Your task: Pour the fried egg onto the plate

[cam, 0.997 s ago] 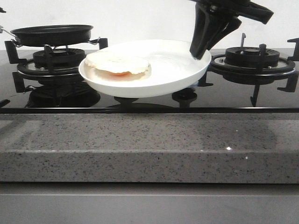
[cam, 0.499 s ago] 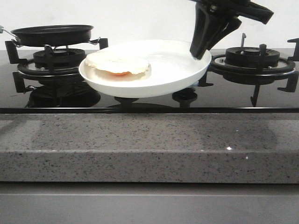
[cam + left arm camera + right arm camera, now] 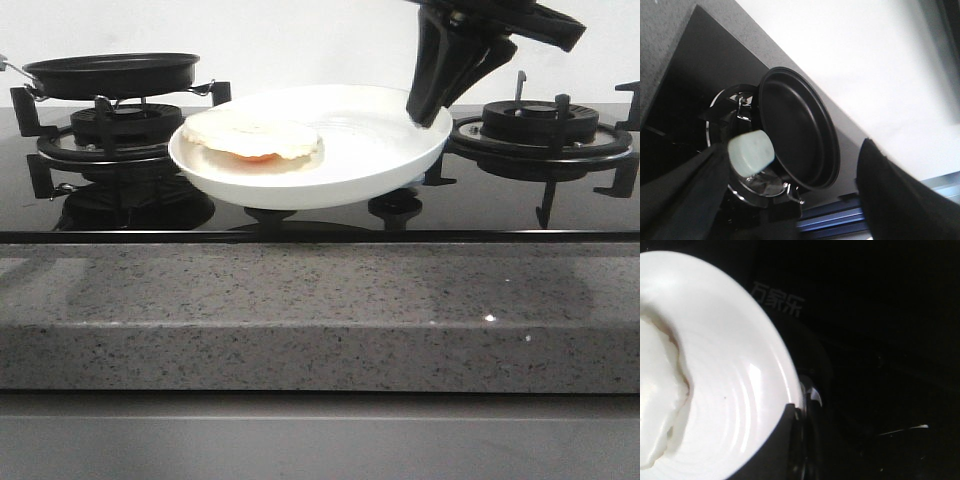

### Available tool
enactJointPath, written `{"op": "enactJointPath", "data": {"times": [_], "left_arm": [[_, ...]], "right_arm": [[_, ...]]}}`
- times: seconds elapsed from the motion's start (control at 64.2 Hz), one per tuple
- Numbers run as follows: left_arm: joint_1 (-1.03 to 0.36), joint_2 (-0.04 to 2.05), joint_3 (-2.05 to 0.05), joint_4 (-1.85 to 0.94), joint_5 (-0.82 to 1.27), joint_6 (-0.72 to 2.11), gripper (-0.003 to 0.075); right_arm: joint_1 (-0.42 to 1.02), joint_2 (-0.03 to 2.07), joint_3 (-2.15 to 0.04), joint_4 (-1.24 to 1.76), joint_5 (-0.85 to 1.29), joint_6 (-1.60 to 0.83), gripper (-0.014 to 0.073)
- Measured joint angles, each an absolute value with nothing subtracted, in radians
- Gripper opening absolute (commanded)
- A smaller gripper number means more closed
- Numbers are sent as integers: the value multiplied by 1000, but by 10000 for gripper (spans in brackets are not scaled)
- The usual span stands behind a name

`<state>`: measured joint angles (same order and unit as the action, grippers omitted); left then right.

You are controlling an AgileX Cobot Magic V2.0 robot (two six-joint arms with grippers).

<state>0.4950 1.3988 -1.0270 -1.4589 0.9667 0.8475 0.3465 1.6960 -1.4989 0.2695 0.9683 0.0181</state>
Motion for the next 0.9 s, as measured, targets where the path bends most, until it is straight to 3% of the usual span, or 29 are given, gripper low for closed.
{"op": "enactJointPath", "data": {"times": [0.312, 0.514, 0.686, 0.904], "left_arm": [[215, 1137, -1027, -1097, 799, 790, 526], [-18, 983, -1027, -576, 758, 434, 509], [-59, 896, -1020, -247, 810, 174, 493], [-64, 784, -958, -148, 846, 86, 493]], "right_arm": [[347, 1696, -1499, 270, 968, 18, -69], [347, 1696, -1499, 270, 968, 18, -69], [347, 1696, -1499, 270, 968, 18, -69], [347, 1696, -1499, 270, 968, 18, -69]]}}
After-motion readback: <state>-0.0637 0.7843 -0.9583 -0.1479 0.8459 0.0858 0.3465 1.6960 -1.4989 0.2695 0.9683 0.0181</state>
